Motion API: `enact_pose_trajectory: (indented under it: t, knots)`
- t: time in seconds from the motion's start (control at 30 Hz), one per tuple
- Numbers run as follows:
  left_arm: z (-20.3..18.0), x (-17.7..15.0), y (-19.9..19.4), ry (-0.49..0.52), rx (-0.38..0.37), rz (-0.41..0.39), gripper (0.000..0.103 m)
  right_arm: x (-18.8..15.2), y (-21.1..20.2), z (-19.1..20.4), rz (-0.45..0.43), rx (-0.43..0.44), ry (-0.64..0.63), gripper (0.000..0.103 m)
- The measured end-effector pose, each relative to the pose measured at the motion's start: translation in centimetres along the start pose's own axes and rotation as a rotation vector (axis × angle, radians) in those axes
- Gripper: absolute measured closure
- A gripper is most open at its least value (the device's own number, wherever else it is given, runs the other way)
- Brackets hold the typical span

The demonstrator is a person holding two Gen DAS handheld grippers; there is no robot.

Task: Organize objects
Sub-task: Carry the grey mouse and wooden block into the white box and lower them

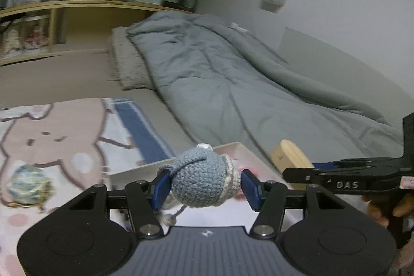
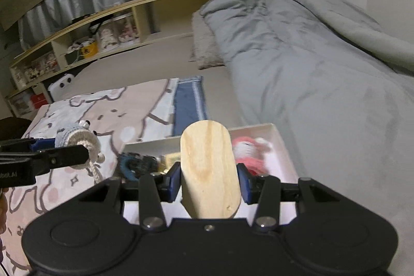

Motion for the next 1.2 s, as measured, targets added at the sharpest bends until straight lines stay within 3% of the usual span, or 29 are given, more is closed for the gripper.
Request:
enact_pose_trajectory:
  t: [0.23, 0.33, 0.47, 0.53, 0.67, 0.87, 1.2]
  knots:
    - [-5.0, -0.8, 3.5, 0.017, -0.084, 0.02, 0.044, -2.1, 0.3, -4.5, 0.035, -0.038, 0.034, 0.057]
    - [-5.8, -1.3, 5.0, 0.06, -0.05, 0.036, 0.044, -3.2, 0.9, -6.0, 0.053, -0.057, 0.035, 0.057]
    - [-5.0, -1.6, 6.5, 0.141, 0.056, 0.031, 0.044, -4.4, 1.8, -7.3, 0.071, -0.062, 0.029, 0.057]
    - [-4.3, -1.8, 7.3, 0.137, 0.063, 0.027, 0.044, -4.7, 2.3, -7.5, 0.076, -0.058, 0.018, 0.057]
    - [-4.2, -3.6, 9.8, 0.093, -0.025, 0.067, 0.044, -5.3, 3.4, -7.5, 0.09, -0.045, 0.002, 0.057]
    - [-6.5, -6.6, 11.7, 0.119, -0.201, 0.16, 0.044, -5.5, 5.0, -7.3, 0.112, -0.03, -0.026, 0.058]
    - [-9.5, -8.9, 13.5, 0.301, -0.276, 0.296, 0.044, -6.4, 6.2, -7.4, 0.159, -0.043, -0.051, 0.058]
Point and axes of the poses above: each gripper's, at about its wrist camera, not at the fingertips, and y roughly the way its jaws point, z to its left, x to its top, the point moved 8 cm from there along y, roughly the way its jaws point, and after that the axes turned 6 degrees about y, right-handed, at the moved point
